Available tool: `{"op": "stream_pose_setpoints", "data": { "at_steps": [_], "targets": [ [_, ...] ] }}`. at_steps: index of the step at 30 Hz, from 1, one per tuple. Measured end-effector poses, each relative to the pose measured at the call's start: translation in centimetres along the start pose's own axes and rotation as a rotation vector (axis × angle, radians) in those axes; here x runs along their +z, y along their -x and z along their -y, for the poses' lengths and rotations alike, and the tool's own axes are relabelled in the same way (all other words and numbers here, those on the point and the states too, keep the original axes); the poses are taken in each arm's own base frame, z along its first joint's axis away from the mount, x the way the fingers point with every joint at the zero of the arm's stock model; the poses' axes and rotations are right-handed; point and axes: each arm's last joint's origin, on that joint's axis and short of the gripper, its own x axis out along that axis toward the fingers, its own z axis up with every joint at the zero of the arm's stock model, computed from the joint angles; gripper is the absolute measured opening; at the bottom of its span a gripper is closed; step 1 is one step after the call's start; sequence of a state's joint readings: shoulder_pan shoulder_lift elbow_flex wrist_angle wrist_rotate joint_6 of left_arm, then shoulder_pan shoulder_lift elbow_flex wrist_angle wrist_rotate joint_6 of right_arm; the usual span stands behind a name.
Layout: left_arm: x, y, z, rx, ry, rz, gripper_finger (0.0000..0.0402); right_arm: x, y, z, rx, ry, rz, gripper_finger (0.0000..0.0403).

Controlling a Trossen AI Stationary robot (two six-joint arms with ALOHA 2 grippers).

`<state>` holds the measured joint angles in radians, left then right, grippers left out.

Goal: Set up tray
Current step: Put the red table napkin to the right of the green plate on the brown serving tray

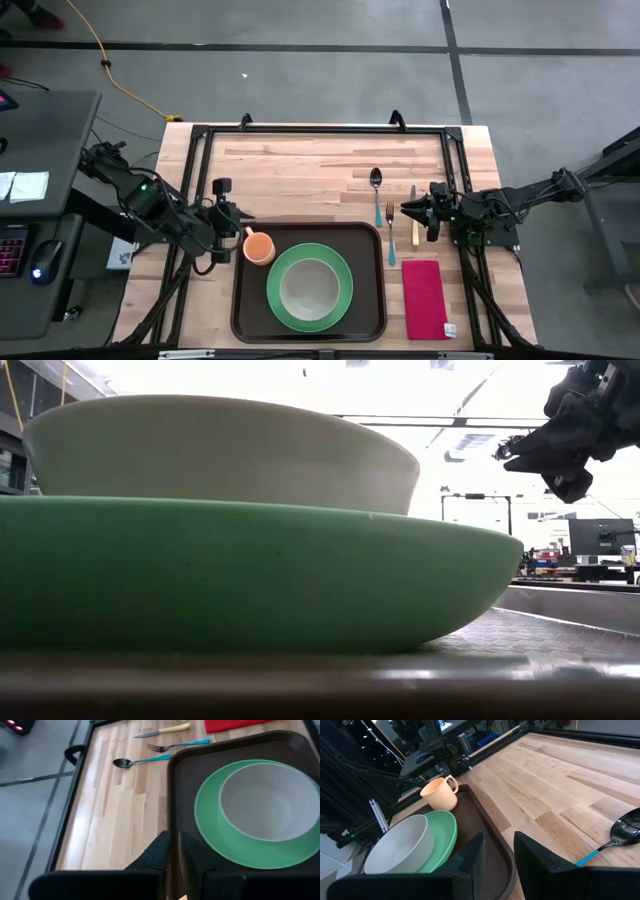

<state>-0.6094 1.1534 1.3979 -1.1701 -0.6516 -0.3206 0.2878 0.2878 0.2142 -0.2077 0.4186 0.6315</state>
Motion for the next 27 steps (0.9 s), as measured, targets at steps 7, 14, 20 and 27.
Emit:
{"op": "stream_pose_setpoints", "data": {
  "at_steps": [7, 14, 20, 27],
  "targets": [
    [-1.1, 0.5, -0.9, 0.038, 0.018, 0.017, 0.0071, 0.1, 0.0, -0.1, 0.010, -0.005, 0.008, 0.0083],
    [-4.6, -0.1, -1.6, -0.001, 0.112, 0.118, 0.0072, 0.3, 0.0, -0.2, 0.026, -0.016, 0.032, 0.0083],
    [-7.1, -0.5, -2.1, -0.018, 0.134, 0.186, 0.0072, 0.5, 0.0, -0.3, 0.034, -0.024, 0.049, 0.0083],
    [-8.8, -0.8, -2.4, -0.032, 0.146, 0.214, 0.0072, 0.5, 0.0, -0.4, 0.035, -0.025, 0.051, 0.0083]
  ]
}}
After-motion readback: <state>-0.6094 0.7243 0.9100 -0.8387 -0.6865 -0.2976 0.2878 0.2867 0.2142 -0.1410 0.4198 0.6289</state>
